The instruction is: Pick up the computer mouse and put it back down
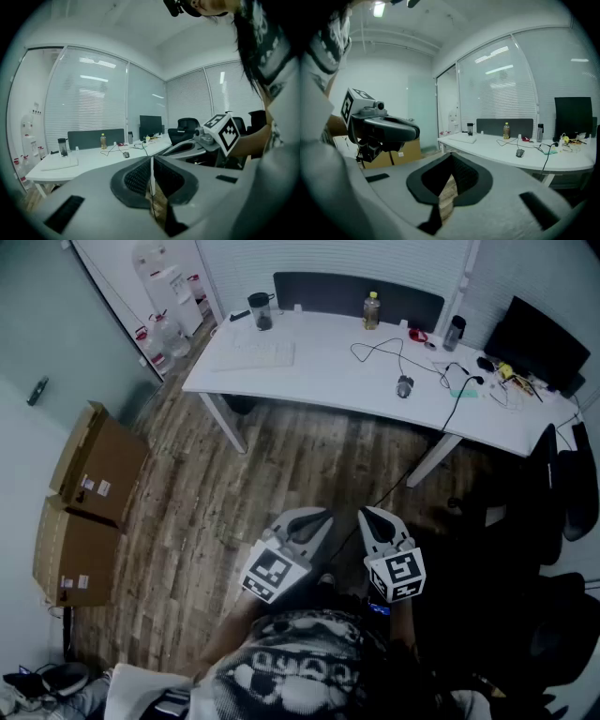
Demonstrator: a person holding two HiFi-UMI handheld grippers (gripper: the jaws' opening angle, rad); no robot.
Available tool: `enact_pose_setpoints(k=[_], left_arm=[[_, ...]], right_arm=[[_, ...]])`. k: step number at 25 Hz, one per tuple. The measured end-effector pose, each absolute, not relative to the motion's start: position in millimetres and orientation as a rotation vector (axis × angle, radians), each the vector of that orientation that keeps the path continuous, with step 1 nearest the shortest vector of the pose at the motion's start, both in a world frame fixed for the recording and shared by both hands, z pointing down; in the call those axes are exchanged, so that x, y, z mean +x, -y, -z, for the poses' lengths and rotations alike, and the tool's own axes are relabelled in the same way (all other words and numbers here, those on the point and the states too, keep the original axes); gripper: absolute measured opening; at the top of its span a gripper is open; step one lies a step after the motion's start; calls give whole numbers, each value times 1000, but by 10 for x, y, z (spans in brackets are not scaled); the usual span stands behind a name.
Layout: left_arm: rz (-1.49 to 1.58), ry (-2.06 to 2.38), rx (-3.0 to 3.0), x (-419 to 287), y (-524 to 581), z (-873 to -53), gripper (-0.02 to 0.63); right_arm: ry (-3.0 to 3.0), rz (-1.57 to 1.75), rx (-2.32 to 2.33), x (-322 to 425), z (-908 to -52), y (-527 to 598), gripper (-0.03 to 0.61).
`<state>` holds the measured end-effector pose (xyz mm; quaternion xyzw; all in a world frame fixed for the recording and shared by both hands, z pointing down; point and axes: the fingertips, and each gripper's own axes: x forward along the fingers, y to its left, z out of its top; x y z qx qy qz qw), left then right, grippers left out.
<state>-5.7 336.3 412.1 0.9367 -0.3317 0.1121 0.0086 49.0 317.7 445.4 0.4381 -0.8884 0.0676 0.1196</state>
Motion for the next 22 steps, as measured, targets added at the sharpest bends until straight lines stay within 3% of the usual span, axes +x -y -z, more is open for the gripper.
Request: enact_pose_setpoints(k=[22], left_arm=[[-414,1062,2867,-5,-3229,-4332,17]], right_arm=[[2611,-356,1316,654,-4715,-3023,-6]])
